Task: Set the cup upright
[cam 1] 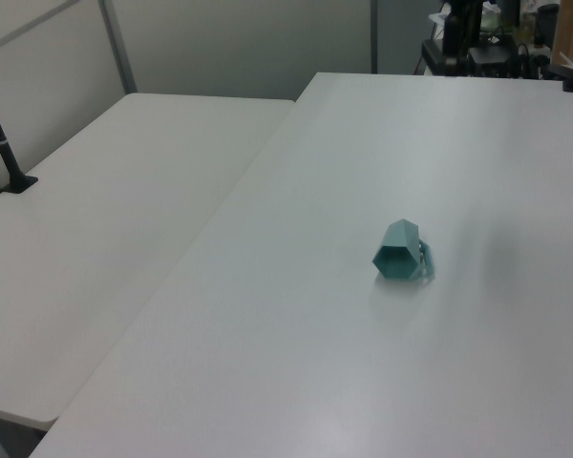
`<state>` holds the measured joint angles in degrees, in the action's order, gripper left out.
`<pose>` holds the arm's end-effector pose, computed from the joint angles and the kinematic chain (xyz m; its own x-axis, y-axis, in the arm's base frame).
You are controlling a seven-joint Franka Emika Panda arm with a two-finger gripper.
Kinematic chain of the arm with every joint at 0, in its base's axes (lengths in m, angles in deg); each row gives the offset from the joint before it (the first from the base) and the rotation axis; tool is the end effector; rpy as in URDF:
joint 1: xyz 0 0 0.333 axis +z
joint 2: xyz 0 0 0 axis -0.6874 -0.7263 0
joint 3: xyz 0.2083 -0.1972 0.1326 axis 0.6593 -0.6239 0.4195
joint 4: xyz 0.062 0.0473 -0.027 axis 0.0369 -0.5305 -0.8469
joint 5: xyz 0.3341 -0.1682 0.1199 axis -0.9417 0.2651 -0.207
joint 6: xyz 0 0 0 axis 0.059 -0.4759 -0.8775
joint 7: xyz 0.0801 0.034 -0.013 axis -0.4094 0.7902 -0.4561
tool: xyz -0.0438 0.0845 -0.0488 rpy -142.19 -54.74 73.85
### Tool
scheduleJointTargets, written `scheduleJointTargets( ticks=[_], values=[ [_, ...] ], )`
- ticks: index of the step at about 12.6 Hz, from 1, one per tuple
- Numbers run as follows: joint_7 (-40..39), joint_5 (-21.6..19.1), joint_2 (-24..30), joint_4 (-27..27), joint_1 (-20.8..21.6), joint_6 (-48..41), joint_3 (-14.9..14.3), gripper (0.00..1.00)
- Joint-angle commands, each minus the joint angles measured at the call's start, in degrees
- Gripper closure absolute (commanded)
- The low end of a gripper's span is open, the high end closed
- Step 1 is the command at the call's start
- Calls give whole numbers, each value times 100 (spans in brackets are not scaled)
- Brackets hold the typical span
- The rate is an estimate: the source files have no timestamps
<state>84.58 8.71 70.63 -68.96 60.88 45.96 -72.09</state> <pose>0.5134 0.1200 0.6125 0.9943 0.1061 0.0059 0.1053 -0.9912 0.0803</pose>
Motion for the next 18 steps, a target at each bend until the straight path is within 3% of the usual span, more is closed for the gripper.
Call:
scheduleJointTargets(
  ticks=[1, 5, 9, 14, 18],
  values=[
    [712, 457, -727, 777, 406, -105, 82, 0],
    [1371, 1037, -1255, 1155, 1047, -79, 82, 0],
    [2249, 1626, -1737, 1165, 1847, -62, 82, 0],
    [3137, 2794, -2511, 1191, 2595, -97, 82, 0],
    [3446, 2981, -2828, 1200, 2894, -123, 73, 0]
  ],
)
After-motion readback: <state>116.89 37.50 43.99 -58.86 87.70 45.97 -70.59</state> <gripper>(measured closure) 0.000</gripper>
